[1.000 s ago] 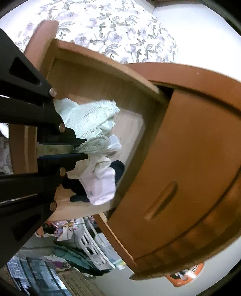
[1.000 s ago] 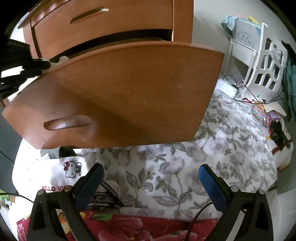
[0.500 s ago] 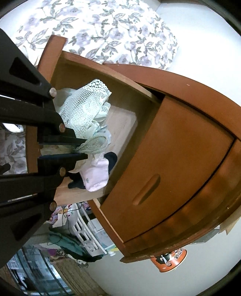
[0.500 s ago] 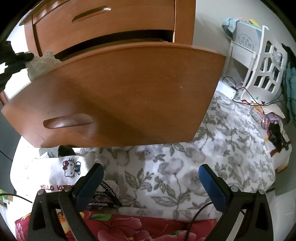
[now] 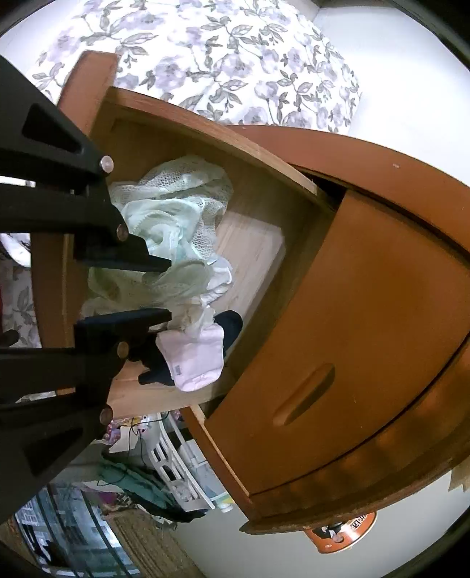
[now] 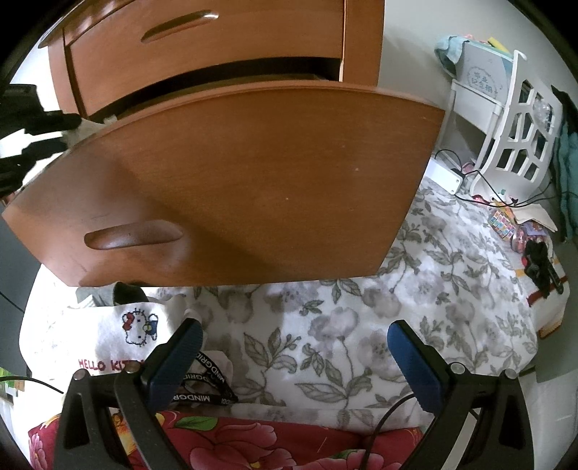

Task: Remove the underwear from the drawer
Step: 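Lift the pale green lace garment up out of the drawer with the left gripper, then lower the pale green lace garment onto the clothes pile on the bedspread, then open the left gripper to release the pale green lace garment, then move the left gripper into the drawer over the white cloth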

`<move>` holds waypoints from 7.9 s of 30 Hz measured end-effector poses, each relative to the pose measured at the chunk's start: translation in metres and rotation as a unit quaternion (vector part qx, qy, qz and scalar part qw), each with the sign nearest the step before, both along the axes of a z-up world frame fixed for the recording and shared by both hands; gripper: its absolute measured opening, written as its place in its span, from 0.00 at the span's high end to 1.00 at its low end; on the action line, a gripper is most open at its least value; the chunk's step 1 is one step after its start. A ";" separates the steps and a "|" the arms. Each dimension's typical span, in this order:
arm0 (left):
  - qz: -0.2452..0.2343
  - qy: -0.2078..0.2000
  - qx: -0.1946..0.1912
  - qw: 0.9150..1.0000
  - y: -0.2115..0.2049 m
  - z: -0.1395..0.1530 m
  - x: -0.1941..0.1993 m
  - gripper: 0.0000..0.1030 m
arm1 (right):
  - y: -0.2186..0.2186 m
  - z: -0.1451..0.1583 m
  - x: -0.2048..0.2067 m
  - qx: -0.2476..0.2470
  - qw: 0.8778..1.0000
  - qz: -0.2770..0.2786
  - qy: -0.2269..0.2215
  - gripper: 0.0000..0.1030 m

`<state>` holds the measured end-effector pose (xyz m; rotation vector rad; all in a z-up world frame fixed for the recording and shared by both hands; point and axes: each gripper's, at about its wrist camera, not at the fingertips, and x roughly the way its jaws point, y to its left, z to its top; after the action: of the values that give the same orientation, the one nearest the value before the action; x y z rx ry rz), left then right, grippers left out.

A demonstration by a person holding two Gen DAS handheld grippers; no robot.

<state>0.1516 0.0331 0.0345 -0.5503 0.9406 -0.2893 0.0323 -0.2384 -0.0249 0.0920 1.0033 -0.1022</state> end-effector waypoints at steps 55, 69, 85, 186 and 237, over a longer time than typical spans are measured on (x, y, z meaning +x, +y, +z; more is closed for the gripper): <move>0.002 -0.243 -0.051 0.969 0.039 0.143 -0.106 0.94 | 0.006 0.010 -0.008 -0.024 0.999 -0.002 -0.029 0.00; 0.003 -0.271 -0.049 0.961 0.050 0.168 -0.151 0.94 | 0.019 0.031 -0.022 -0.050 0.994 0.008 -0.095 0.00; -0.012 -0.260 -0.029 0.965 0.056 0.178 -0.195 0.94 | 0.026 0.042 -0.035 -0.066 0.989 0.011 -0.134 0.00; 0.009 -0.060 0.194 0.979 -0.002 0.023 -0.111 0.02 | 0.021 0.033 -0.027 -0.057 0.993 0.009 -0.098 0.00; -0.262 0.239 0.306 0.883 -0.119 -0.076 0.086 0.14 | -0.008 0.005 -0.005 0.029 0.999 -0.015 -0.023 0.00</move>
<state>0.2375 -0.0855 -0.0410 0.2521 1.5823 -0.3214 0.0272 -0.2469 -0.0203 0.1605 0.9587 -0.0976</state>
